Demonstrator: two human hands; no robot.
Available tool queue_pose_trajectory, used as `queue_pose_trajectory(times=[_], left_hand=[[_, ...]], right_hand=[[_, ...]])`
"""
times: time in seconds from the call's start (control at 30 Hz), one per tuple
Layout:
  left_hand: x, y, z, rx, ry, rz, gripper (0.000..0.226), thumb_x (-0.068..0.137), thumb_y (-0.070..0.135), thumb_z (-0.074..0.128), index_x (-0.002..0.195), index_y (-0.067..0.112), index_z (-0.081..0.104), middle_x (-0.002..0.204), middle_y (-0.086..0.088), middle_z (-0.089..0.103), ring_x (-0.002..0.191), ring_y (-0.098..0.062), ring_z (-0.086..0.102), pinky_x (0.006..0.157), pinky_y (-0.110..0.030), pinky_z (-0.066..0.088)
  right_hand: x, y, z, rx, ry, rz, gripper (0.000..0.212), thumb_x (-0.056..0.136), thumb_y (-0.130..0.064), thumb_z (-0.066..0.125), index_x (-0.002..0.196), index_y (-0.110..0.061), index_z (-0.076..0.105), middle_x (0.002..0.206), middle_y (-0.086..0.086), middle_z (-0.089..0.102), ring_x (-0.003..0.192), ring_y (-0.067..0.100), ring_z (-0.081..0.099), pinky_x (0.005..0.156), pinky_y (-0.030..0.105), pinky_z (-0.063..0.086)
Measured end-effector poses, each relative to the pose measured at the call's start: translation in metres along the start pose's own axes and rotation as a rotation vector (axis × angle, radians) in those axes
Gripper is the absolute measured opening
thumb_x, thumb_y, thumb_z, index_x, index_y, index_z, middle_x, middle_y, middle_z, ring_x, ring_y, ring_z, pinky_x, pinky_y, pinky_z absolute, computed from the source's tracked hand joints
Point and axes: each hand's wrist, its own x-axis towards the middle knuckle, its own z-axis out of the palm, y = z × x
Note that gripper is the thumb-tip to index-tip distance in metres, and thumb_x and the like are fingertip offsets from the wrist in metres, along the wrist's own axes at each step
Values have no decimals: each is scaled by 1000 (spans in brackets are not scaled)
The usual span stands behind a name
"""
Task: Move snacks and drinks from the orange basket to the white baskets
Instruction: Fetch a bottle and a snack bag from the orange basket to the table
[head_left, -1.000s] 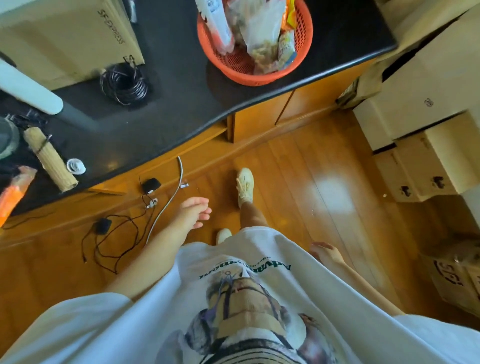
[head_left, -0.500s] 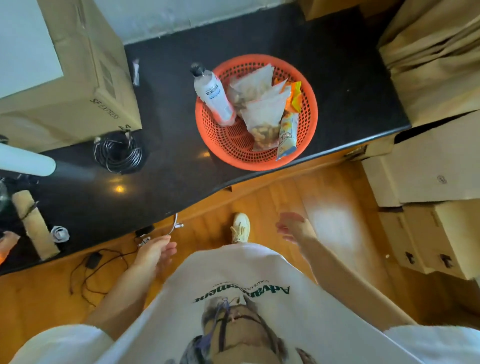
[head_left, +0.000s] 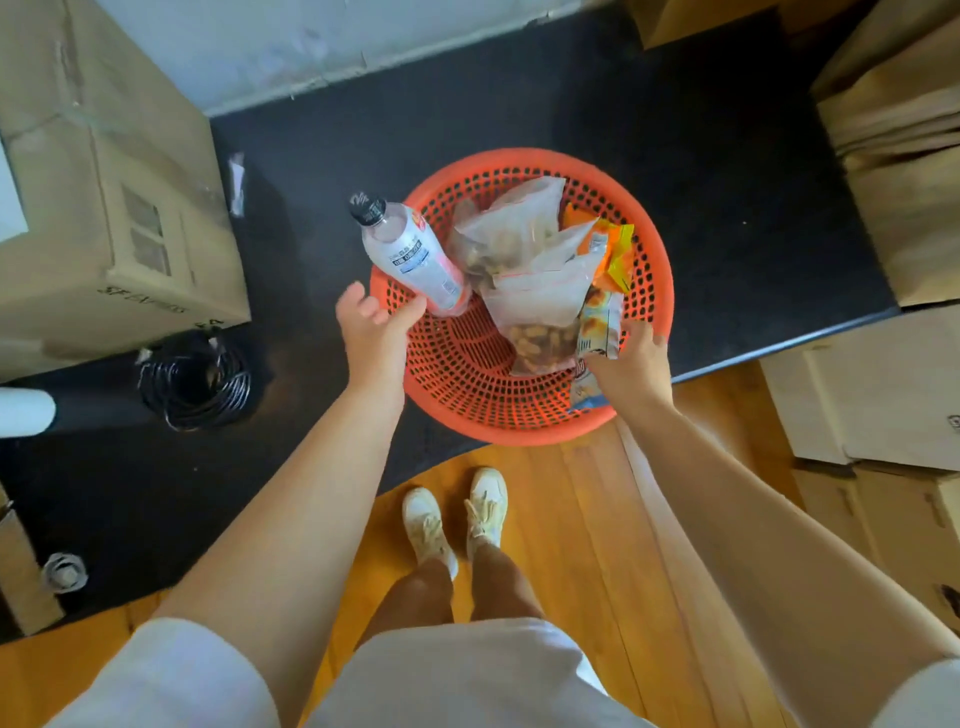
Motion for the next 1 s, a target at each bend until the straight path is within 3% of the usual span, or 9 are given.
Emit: queue_pose_trajectory(times=[0.13,0.3,0.4,0.53,0.67,0.83,1.0], left_hand=[[39,15,16,205,121,158,87,69,19,78,142,16,31,145,-7,27,133,-17,35,112,-34,31],[64,22,11,361,-31,189,72,55,22,83,122,19,56,127,-2,55,117,-19,55,103,-39,44],[71,19,9,400,-71,182,71,58,20,83,123,18,55,129,-5,55,119,-20,54,104,-38,43],[71,15,13,334,-81,210,69,60,11,82,123,13,54,129,-9,55,120,-23,53,103,-41,44],[63,6,15,402,-89,250,81,53,17,82,126,13,46,135,-6,51,125,-25,49,103,-46,42],[45,4,12,384,-224,304,85,60,1,79,131,15,35,128,-2,52,116,-17,52,104,-44,42],[10,22,-4,227,-291,380,79,50,3,75,116,18,35,116,-2,52,105,-15,54,103,-43,44]], right_hand=[[19,-7,13,-129,-43,40,72,81,-23,63,141,-10,25,138,16,35,122,35,44,92,39,40],[28,-9,24,-223,-85,37,77,79,-25,68,138,-8,21,134,21,34,113,40,48,85,39,41],[30,-9,25,-206,-89,31,80,78,-22,70,139,-10,20,133,23,33,109,43,51,76,37,39],[33,-10,22,-190,-97,62,82,78,-16,69,141,-13,16,136,22,30,112,40,50,76,35,38],[30,-11,13,-25,-111,153,86,73,-17,71,142,-12,20,134,19,40,115,35,50,82,35,43],[3,-5,-1,340,-156,282,58,72,-14,70,122,-13,41,108,12,62,95,31,65,86,45,54],[-54,8,-10,587,-184,278,37,74,-8,71,106,-12,53,94,12,68,65,19,66,53,26,54]])
